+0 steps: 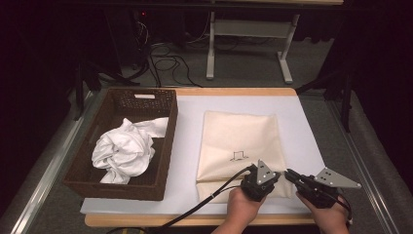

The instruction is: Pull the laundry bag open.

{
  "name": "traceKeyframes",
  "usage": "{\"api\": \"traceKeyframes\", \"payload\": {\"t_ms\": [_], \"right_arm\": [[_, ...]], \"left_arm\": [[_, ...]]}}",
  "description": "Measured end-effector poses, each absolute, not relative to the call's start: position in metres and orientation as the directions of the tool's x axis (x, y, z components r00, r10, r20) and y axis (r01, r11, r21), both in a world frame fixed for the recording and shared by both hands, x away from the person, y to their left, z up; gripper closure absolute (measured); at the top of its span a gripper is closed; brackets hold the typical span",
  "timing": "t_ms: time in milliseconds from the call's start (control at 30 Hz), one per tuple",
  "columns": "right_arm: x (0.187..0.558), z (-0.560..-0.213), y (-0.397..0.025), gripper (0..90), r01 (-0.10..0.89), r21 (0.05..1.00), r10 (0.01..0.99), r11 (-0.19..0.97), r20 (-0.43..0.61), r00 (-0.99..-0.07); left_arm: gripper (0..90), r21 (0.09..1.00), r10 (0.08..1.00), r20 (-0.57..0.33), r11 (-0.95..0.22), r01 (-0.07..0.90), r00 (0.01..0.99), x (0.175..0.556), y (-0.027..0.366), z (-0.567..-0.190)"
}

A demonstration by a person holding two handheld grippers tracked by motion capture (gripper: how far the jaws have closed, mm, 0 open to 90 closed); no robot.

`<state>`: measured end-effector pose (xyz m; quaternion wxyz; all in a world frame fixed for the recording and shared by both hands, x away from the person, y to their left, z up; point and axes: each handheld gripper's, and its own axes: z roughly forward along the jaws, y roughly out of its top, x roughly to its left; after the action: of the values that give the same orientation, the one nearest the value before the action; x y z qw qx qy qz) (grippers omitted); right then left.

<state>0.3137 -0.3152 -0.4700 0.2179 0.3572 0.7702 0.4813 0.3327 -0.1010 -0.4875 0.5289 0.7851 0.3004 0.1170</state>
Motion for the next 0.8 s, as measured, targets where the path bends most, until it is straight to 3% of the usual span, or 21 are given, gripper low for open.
{"api": "traceKeyframes", "payload": {"t_ms": [800], "right_arm": [[0.3112,-0.4709,-0.3113,85.9,0.332,0.893,0.765,0.305,-0.023,-0.643]], "left_arm": [[87.4,0.898,0.578,-0.15,-0.261,0.356,0.802,0.3305,-0.0952,-0.4879]]}}
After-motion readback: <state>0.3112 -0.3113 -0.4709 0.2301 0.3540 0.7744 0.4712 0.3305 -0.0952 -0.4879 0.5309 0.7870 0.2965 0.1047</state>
